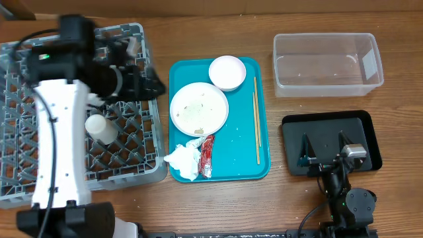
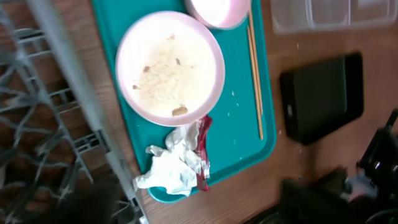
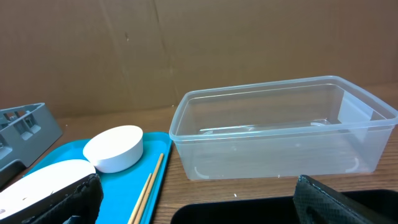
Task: Sort waste into correct bins and load items into the dishwasher
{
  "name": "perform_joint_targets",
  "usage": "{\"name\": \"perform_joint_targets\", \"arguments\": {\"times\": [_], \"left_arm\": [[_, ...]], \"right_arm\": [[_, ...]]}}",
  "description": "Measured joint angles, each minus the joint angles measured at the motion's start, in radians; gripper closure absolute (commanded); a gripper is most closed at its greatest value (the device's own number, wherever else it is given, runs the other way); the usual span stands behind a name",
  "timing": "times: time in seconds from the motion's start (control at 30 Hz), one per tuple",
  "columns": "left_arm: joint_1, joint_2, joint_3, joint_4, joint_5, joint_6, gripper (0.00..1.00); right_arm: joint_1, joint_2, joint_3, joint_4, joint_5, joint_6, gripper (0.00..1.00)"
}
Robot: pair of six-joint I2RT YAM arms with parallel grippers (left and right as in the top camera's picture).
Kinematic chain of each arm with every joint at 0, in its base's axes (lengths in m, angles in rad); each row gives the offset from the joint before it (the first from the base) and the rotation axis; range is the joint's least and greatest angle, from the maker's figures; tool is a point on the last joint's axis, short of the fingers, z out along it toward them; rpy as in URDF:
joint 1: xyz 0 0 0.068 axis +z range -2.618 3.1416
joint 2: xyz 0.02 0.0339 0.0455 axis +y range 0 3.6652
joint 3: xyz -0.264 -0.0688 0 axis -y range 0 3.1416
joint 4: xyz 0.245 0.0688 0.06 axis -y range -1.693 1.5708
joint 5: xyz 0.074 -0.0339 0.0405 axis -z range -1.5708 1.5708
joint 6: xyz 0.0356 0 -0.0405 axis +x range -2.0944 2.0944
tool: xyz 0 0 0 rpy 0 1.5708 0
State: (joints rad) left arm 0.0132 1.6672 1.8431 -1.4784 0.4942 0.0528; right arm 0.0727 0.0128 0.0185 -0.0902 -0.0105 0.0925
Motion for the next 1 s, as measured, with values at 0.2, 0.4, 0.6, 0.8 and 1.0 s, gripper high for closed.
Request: {"name": "perform_joint_targets", "arguments": {"times": [0.2,0.4,0.6,0.8,1.0], "left_arm": [[-0.181,0.082,-0.003,-0.047,-0.129,-0.106,0.58],[-0.344,0.180,-0.031,-0.060,-0.227,-0.182,0.53],[-0.456,0.251,-0.035,-0.039,-0.248,-0.210,0.61],[-0.476,0.248,-0.038,-0.045,-0.324,-0.267,0.54],[-0.326,0.134,-0.039,-0.084,-0.508,-0.372,0.47]], "right_arm": [[0.000,0.000,0.000,0.000,0.000,0.000,0.00],[0.000,0.000,0.000,0.000,0.000,0.000,0.00],[0.000,0.000,0.000,0.000,0.000,0.000,0.00],[0.000,0.000,0.000,0.000,0.000,0.000,0.00],[0.000,0.000,0.000,0.000,0.000,0.001,0.00]]}}
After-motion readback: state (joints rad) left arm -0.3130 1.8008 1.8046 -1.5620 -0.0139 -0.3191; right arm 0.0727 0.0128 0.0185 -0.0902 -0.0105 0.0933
